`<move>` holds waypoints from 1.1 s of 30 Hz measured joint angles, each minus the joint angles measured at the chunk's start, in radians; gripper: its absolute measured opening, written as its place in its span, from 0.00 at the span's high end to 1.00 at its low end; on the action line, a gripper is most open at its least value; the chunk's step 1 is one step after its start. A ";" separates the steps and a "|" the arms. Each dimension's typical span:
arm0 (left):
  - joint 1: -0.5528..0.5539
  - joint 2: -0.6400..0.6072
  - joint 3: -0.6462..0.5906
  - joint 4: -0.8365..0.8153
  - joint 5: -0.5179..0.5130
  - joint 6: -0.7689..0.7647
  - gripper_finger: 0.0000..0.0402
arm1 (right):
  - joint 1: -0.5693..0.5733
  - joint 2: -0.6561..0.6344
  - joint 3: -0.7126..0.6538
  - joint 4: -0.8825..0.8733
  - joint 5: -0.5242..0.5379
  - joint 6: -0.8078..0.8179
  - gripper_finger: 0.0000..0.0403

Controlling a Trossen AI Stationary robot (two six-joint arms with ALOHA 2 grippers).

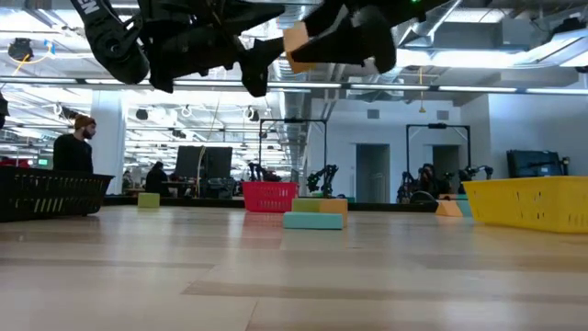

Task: Sort & place blocks by color
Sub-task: Put the yellow block into the yellow bin

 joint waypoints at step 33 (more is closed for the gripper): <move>0.035 0.000 0.240 -0.710 -0.066 0.346 0.52 | -0.016 -0.413 -0.165 -1.410 -0.377 1.091 0.23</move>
